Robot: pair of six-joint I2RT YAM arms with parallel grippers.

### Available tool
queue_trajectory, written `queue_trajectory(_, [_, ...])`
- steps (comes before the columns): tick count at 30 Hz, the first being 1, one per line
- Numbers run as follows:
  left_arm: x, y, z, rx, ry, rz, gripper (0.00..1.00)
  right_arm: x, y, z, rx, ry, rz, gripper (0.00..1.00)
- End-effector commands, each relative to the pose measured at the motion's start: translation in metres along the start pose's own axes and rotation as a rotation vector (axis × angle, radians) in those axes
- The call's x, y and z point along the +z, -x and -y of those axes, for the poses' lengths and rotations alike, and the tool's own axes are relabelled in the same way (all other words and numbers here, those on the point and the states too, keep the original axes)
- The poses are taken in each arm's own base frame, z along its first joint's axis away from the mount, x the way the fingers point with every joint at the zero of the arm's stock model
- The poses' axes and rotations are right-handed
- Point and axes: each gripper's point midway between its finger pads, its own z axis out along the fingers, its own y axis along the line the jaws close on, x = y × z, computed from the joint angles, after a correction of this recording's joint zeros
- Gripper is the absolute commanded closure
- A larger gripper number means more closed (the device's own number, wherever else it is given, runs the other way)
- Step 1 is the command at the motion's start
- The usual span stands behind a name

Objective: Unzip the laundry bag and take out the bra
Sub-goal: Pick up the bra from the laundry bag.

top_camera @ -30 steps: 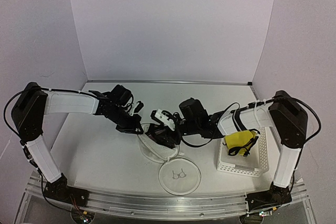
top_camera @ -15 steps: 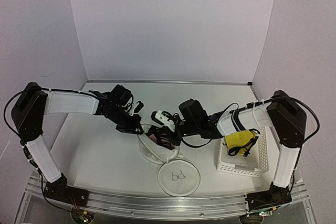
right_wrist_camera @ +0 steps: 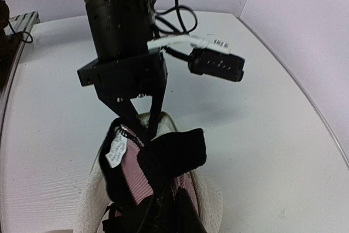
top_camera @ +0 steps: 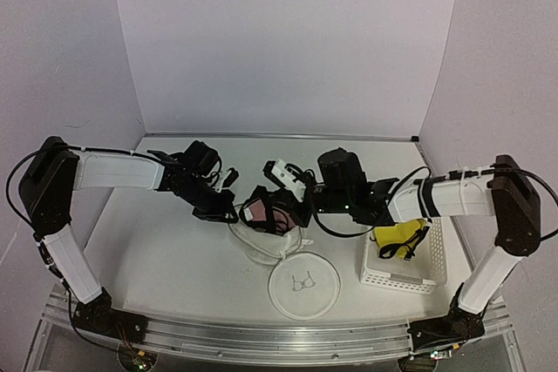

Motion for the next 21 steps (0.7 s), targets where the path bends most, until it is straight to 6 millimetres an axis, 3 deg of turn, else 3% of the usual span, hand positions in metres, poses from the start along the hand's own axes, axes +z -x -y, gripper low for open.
queue_trajectory(1, [-0.009, 0.014, 0.011, 0.02, -0.033, 0.044, 1.0, -0.034, 0.063, 0.024, 0.004, -0.123, 0.192, 1.0])
queue_trajectory(8, [-0.007, 0.016, 0.012, 0.023, -0.037, 0.041, 1.0, -0.061, 0.091, 0.04, 0.046, -0.225, 0.314, 1.0])
queue_trajectory(21, [-0.004, 0.015, 0.009, 0.024, -0.028, 0.038, 1.0, -0.105, 0.12, 0.076, 0.145, -0.452, 0.467, 1.0])
